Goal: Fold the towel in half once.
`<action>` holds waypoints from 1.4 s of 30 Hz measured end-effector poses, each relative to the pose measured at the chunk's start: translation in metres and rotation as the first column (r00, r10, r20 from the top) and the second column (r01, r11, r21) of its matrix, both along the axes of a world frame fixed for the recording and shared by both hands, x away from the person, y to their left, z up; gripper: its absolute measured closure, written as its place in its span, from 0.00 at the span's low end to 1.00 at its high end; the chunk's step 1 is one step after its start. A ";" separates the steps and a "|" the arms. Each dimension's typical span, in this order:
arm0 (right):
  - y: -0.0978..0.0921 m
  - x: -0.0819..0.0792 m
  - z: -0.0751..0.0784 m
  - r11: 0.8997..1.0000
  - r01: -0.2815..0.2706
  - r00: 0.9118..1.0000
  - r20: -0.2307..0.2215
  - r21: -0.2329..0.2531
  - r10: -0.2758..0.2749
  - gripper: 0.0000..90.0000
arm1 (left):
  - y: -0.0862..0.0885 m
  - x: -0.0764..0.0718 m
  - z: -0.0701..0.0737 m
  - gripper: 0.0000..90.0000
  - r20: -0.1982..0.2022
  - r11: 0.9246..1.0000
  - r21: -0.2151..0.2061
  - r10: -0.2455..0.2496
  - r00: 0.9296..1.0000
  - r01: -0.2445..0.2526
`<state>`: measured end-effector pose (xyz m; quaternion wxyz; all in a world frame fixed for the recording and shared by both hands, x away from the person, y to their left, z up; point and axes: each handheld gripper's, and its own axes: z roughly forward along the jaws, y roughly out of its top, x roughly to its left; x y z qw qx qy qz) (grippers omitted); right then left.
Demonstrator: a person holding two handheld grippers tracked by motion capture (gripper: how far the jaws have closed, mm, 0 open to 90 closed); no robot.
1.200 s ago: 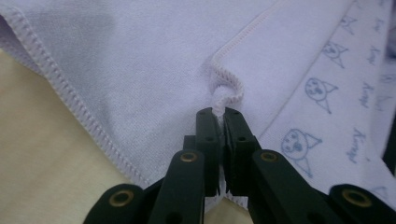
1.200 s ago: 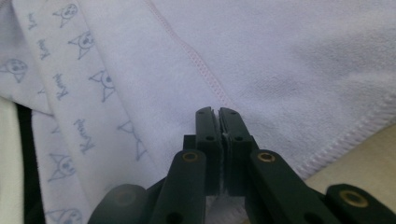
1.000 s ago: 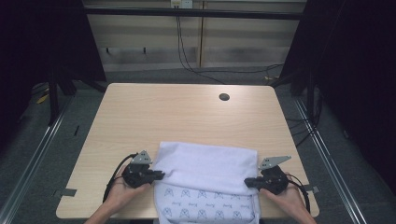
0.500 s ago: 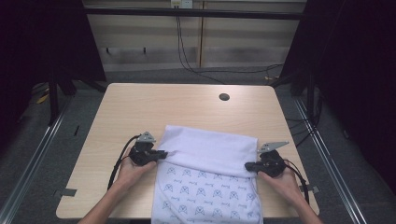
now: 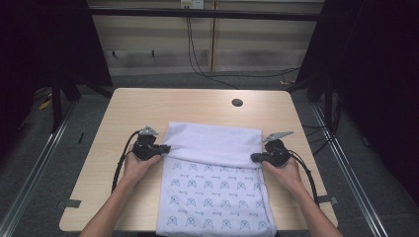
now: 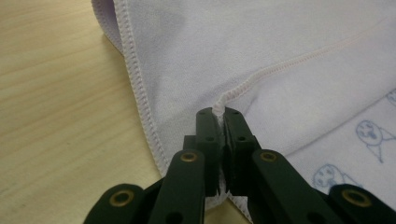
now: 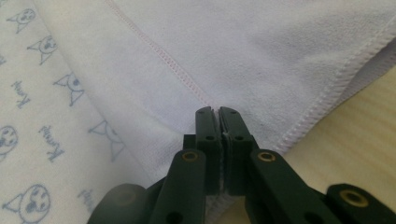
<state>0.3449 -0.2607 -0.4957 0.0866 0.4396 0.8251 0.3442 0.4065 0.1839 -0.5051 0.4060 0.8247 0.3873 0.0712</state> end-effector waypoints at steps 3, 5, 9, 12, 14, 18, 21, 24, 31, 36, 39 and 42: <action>0.001 0.013 -0.002 1.000 0.008 1.000 0.004 0.017 -0.009 0.98 | 0.002 0.010 -0.002 0.96 0.013 1.000 -0.008 0.019 1.000 -0.019; 0.001 0.023 -0.003 0.999 0.023 1.000 0.008 0.028 -0.024 0.98 | 0.002 0.015 -0.002 0.96 0.018 1.000 0.002 0.026 0.999 -0.026; 0.002 0.040 -0.005 0.997 0.057 0.998 0.006 0.044 -0.057 0.98 | 0.002 0.026 -0.002 0.96 0.027 0.999 0.011 0.049 0.998 -0.049; 0.006 0.050 -0.005 0.997 0.074 0.997 0.011 0.037 -0.074 0.98 | 0.000 0.033 -0.001 0.96 0.043 0.998 0.027 0.062 0.997 -0.063; 0.008 0.056 -0.005 0.996 0.082 0.996 0.018 0.025 -0.083 0.98 | 0.001 0.039 -0.001 0.96 0.045 0.996 0.032 0.076 0.996 -0.078; 0.013 0.069 -0.006 0.992 0.122 0.992 0.034 0.025 -0.123 0.98 | 0.001 0.051 -0.002 0.96 0.064 0.993 0.046 0.107 0.992 -0.110; 0.018 0.078 -0.006 0.988 0.157 0.986 0.058 -0.005 -0.157 0.98 | -0.004 0.060 -0.001 0.96 0.059 0.989 0.047 0.139 0.989 -0.141; 0.023 0.085 -0.005 0.981 0.191 0.979 0.081 -0.044 -0.187 0.98 | -0.007 0.065 -0.002 0.96 0.058 0.987 0.044 0.155 0.986 -0.158; 0.019 0.092 0.003 0.977 0.204 0.975 0.104 -0.057 -0.197 0.98 | 0.004 0.061 0.017 0.96 0.063 0.985 -0.035 0.170 0.983 -0.168; 0.003 0.086 0.039 0.973 0.200 0.961 0.171 0.112 -0.217 0.98 | 0.014 0.050 0.050 0.96 0.121 0.985 -0.104 0.152 0.981 -0.140; 0.001 0.081 0.068 0.976 0.181 0.951 0.230 0.122 -0.206 0.98 | 0.016 0.038 0.071 0.96 0.174 0.986 -0.123 0.134 0.975 -0.114; -0.002 0.073 0.096 0.977 0.160 0.940 0.282 0.139 -0.194 0.98 | 0.018 0.023 0.094 0.96 0.221 0.988 -0.133 0.108 0.969 -0.080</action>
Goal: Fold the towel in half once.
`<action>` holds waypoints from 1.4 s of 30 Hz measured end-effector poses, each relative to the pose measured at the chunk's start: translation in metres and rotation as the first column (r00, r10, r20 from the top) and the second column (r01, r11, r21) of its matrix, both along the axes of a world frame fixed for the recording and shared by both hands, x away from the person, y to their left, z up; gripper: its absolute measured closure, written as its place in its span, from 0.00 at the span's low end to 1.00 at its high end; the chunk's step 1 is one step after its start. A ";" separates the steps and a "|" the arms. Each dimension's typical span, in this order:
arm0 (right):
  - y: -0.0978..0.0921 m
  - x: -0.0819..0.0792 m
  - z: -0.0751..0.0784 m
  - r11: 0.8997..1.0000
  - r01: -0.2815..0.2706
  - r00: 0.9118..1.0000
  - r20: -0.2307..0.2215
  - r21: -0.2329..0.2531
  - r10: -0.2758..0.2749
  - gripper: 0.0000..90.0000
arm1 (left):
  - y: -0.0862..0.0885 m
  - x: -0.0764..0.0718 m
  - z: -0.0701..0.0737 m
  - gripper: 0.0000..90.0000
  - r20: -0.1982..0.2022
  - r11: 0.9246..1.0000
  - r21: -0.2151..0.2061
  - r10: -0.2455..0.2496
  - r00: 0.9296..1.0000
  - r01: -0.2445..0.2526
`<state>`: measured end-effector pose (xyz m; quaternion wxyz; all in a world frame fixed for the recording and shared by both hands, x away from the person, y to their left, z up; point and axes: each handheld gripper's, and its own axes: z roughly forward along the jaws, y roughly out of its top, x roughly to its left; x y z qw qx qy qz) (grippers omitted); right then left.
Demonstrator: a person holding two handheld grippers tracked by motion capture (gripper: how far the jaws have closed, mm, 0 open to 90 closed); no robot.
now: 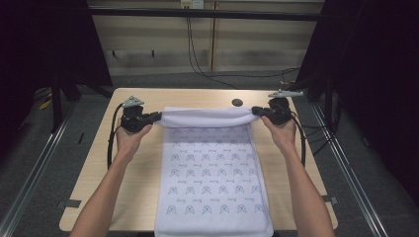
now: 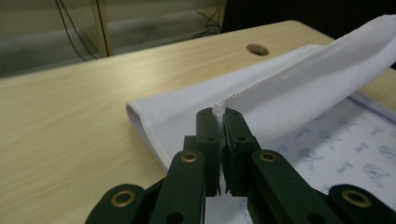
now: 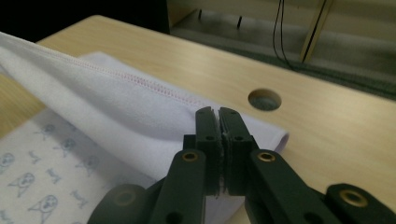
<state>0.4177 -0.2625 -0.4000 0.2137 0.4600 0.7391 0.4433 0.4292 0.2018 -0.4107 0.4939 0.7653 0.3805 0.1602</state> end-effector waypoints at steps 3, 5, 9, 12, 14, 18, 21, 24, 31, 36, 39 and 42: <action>-0.004 -0.014 0.021 1.000 -0.022 0.998 0.055 0.020 0.020 0.98 | 0.003 -0.015 0.019 0.96 0.040 0.999 -0.016 -0.030 0.999 0.031; -0.006 -0.026 0.033 0.999 -0.040 0.996 0.078 0.021 0.038 0.98 | 0.007 -0.027 0.033 0.96 0.077 0.998 -0.018 -0.055 0.996 0.056; -0.009 -0.054 0.051 0.997 -0.080 0.989 0.125 0.023 0.077 0.98 | 0.015 -0.055 0.059 0.96 0.122 0.992 -0.057 -0.101 0.987 0.109; -0.012 -0.077 0.062 0.994 -0.108 0.984 0.143 0.034 0.102 0.98 | 0.018 -0.076 0.070 0.96 0.148 0.989 -0.051 -0.130 0.980 0.139; -0.014 -0.090 0.066 0.991 -0.127 0.981 0.153 0.048 0.118 0.98 | 0.020 -0.087 0.074 0.96 0.156 0.985 -0.060 -0.150 0.976 0.161; -0.019 -0.119 0.074 0.985 -0.161 0.972 0.181 0.057 0.149 0.98 | 0.022 -0.111 0.077 0.96 0.166 0.978 -0.076 -0.178 0.970 0.192; -0.022 -0.143 0.078 0.981 -0.187 0.966 0.192 0.057 0.173 0.98 | 0.023 -0.124 0.075 0.96 0.147 0.974 -0.076 -0.203 0.968 0.215; -0.024 -0.163 0.070 0.974 -0.217 0.965 0.165 0.058 0.205 0.98 | 0.025 -0.139 0.056 0.96 0.096 0.970 -0.079 -0.222 0.970 0.230; -0.024 -0.201 0.008 0.967 -0.252 0.968 -0.009 0.027 0.252 0.97 | 0.022 -0.168 -0.006 0.95 -0.050 0.957 -0.025 -0.290 0.956 0.289; -0.025 -0.226 -0.019 0.963 -0.271 0.960 -0.077 0.010 0.271 0.97 | 0.021 -0.190 -0.024 0.95 -0.101 0.937 0.006 -0.346 0.933 0.348; -0.026 -0.238 -0.029 0.959 -0.284 0.952 -0.114 0.020 0.284 0.97 | 0.019 -0.201 -0.035 0.94 -0.136 0.923 0.010 -0.380 0.915 0.385; -0.026 -0.252 -0.042 0.951 -0.308 0.939 -0.160 -0.001 0.304 0.96 | 0.016 -0.207 -0.047 0.94 -0.180 0.905 0.035 -0.412 0.893 0.425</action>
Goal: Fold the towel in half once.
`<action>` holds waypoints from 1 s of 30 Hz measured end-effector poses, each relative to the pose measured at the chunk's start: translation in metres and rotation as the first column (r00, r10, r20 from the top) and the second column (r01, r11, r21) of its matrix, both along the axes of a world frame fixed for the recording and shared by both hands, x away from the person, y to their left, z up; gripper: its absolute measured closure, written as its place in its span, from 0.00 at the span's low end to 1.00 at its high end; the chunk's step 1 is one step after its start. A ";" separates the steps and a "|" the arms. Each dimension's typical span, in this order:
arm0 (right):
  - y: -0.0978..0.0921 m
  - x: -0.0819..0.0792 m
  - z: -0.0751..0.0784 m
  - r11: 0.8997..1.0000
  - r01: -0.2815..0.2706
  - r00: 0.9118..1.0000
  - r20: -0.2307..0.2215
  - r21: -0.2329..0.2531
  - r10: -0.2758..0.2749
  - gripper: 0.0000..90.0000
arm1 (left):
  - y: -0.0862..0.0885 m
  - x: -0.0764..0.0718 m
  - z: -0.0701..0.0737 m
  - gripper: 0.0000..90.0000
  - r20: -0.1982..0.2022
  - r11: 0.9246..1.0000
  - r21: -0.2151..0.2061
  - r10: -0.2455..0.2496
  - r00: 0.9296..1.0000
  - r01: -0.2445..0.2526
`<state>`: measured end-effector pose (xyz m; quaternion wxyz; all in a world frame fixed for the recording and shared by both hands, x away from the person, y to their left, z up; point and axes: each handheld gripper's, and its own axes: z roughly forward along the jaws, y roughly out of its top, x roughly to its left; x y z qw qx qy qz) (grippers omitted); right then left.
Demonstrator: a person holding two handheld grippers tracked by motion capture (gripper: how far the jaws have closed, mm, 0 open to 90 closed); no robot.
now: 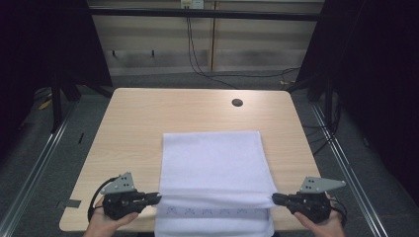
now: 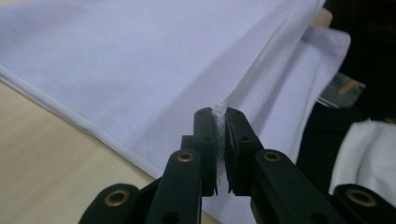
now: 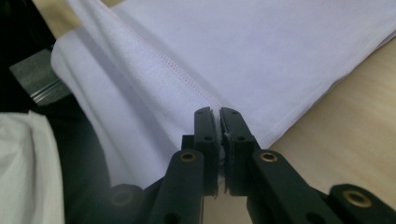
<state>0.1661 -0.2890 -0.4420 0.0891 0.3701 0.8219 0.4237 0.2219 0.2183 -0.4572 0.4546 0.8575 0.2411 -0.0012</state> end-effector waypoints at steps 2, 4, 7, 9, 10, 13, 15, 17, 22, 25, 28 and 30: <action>-0.001 -0.007 -0.005 1.000 -0.004 1.000 -0.015 0.002 0.004 0.95 | -0.001 -0.004 -0.006 0.93 -0.025 0.999 0.022 -0.023 0.999 0.024; -0.001 -0.012 -0.012 1.000 -0.019 0.999 -0.041 -0.003 0.019 0.91 | 0.000 -0.008 -0.010 0.91 -0.040 0.998 0.044 -0.048 0.998 0.049; -0.002 -0.019 -0.020 0.997 -0.078 0.993 -0.094 -0.018 0.076 0.87 | 0.005 -0.016 -0.011 0.89 -0.053 0.996 0.048 -0.067 0.996 0.070; -0.003 -0.024 -0.021 0.995 -0.096 0.990 -0.102 -0.024 0.093 0.87 | 0.007 -0.018 -0.008 0.88 -0.057 0.996 0.016 -0.083 0.995 0.084; -0.004 -0.026 -0.019 0.994 -0.104 0.990 -0.103 -0.024 0.101 0.89 | 0.008 -0.020 -0.006 0.89 -0.059 0.996 -0.013 -0.091 0.994 0.090; -0.007 -0.036 -0.013 0.992 -0.125 0.989 -0.081 0.002 0.125 0.90 | 0.008 -0.023 -0.004 0.86 -0.066 0.990 -0.034 -0.138 0.988 0.136; -0.009 -0.041 -0.011 0.991 -0.135 0.987 -0.090 -0.008 0.134 0.90 | 0.008 -0.022 -0.005 0.82 -0.071 0.992 -0.039 -0.126 0.990 0.124; -0.012 -0.037 -0.010 0.995 -0.103 0.992 -0.071 0.002 0.103 0.87 | 0.006 -0.015 -0.007 0.79 -0.062 0.996 -0.030 -0.092 0.994 0.090; -0.007 0.001 -0.005 0.996 -0.053 0.998 -0.024 0.066 0.054 0.80 | -0.009 0.025 -0.006 0.75 -0.057 0.999 -0.020 -0.032 0.998 0.031; 0.005 0.037 -0.005 0.997 -0.059 0.998 -0.020 0.046 0.060 0.80 | -0.023 0.062 -0.010 0.75 -0.054 1.000 -0.001 0.024 0.998 -0.024; 0.019 0.076 -0.012 0.999 -0.048 0.999 -0.025 0.003 0.048 0.80 | -0.034 0.091 -0.018 0.76 -0.041 0.996 0.045 0.084 0.996 -0.082; 0.027 0.104 -0.021 0.999 -0.031 0.999 -0.028 -0.015 0.031 0.79 | -0.039 0.109 -0.025 0.78 -0.039 0.990 0.052 0.134 0.990 -0.132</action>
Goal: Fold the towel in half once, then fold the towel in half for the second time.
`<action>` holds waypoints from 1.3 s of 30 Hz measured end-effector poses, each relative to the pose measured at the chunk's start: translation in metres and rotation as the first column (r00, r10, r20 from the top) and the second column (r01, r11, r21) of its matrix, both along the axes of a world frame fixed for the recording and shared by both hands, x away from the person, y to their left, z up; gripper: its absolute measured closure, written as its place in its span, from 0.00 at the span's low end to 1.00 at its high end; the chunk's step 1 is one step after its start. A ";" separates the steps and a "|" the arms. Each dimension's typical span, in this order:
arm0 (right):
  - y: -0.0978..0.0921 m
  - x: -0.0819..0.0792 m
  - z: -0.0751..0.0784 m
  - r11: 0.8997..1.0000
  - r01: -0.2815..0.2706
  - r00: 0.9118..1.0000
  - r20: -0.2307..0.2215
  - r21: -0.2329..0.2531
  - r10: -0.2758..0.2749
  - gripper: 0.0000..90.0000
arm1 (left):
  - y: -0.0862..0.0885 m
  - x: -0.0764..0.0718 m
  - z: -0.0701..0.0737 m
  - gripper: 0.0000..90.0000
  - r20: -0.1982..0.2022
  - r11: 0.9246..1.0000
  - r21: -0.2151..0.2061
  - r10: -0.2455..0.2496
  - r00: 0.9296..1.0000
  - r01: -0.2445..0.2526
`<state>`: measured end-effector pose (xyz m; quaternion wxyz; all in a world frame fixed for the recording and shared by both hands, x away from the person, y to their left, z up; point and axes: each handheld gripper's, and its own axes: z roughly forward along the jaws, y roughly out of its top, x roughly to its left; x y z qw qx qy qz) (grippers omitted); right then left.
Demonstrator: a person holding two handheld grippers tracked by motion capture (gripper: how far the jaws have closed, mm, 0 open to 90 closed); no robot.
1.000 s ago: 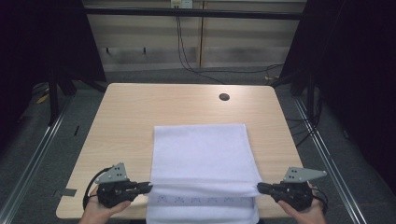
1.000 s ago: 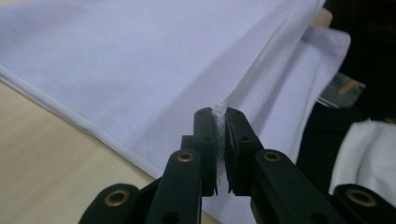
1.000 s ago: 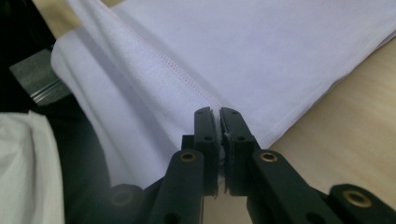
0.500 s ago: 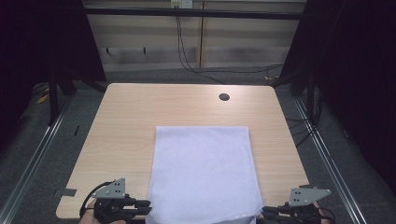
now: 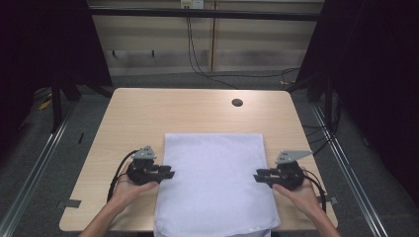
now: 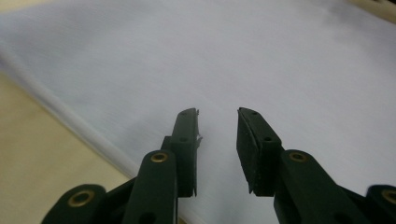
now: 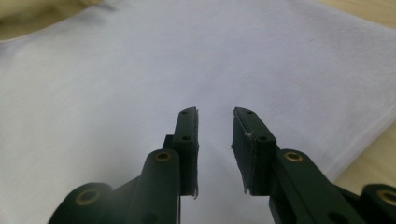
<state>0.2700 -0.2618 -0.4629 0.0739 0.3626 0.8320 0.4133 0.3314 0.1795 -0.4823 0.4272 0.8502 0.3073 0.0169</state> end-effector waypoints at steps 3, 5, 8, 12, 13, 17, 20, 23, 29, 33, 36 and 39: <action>0.005 0.029 -0.014 0.999 0.040 0.999 -0.027 -0.035 -0.041 0.79 | -0.001 0.019 -0.013 0.78 0.009 0.998 0.023 0.060 0.998 -0.060; 0.007 0.042 -0.024 0.996 0.070 0.996 -0.042 -0.056 -0.073 0.80 | 0.003 0.023 -0.020 0.78 0.002 0.997 0.052 0.065 0.998 -0.065; 0.006 0.049 -0.034 0.993 0.096 0.993 -0.065 -0.068 -0.101 0.80 | 0.007 0.023 -0.021 0.80 0.003 0.998 0.039 0.052 0.999 -0.052; 0.006 0.040 -0.034 0.993 0.085 0.993 -0.073 -0.084 -0.091 0.80 | 0.007 0.016 -0.019 0.82 0.011 0.997 0.068 0.044 0.999 -0.044; 0.007 0.037 -0.034 0.994 0.079 0.994 -0.071 -0.082 -0.084 0.80 | 0.008 0.013 -0.018 0.82 0.015 0.996 0.079 0.034 0.999 -0.035; 0.009 0.016 -0.033 0.995 0.043 0.995 -0.083 -0.087 -0.050 0.81 | 0.015 -0.006 -0.016 0.84 0.010 0.996 0.092 0.005 1.000 -0.006; 0.010 0.003 -0.033 0.996 0.025 0.996 -0.079 -0.088 -0.032 0.82 | 0.020 -0.015 -0.016 0.84 -0.008 0.997 0.080 0.003 1.000 -0.002; 0.011 -0.009 -0.031 0.996 0.000 0.996 -0.091 -0.092 -0.009 0.82 | 0.022 -0.025 -0.016 0.84 -0.018 0.997 0.075 -0.010 1.000 0.012; 0.011 -0.028 -0.029 0.995 -0.042 0.992 -0.126 -0.089 0.031 0.82 | 0.025 -0.044 -0.014 0.84 -0.041 0.995 0.080 -0.052 0.998 0.055; 0.001 -0.014 -0.023 0.997 0.004 0.997 -0.074 -0.077 -0.010 0.85 | 0.027 -0.037 -0.012 0.88 -0.047 0.996 0.068 -0.050 0.998 0.053; -0.011 0.009 -0.017 0.996 0.075 0.996 -0.037 -0.044 -0.077 0.87 | 0.031 -0.016 -0.009 0.95 -0.045 1.000 0.029 -0.002 0.999 0.004; -0.020 0.034 -0.015 0.987 0.148 0.989 -0.016 -0.054 -0.149 0.79 | 0.033 0.003 -0.006 0.89 -0.037 0.999 0.009 0.036 0.999 -0.036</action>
